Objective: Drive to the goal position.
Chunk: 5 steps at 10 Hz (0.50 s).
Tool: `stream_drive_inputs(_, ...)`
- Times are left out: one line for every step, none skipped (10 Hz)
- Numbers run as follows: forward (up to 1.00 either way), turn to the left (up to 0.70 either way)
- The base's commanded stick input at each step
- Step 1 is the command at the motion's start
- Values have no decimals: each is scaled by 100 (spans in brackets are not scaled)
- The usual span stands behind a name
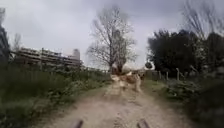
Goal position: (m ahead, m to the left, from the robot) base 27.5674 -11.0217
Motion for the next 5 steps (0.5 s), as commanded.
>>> stream_drive_inputs(48, 0)
stream_drive_inputs(6, 0)
stream_drive_inputs(0, 0)
stream_drive_inputs(0, 0)
stream_drive_inputs(0, 0)
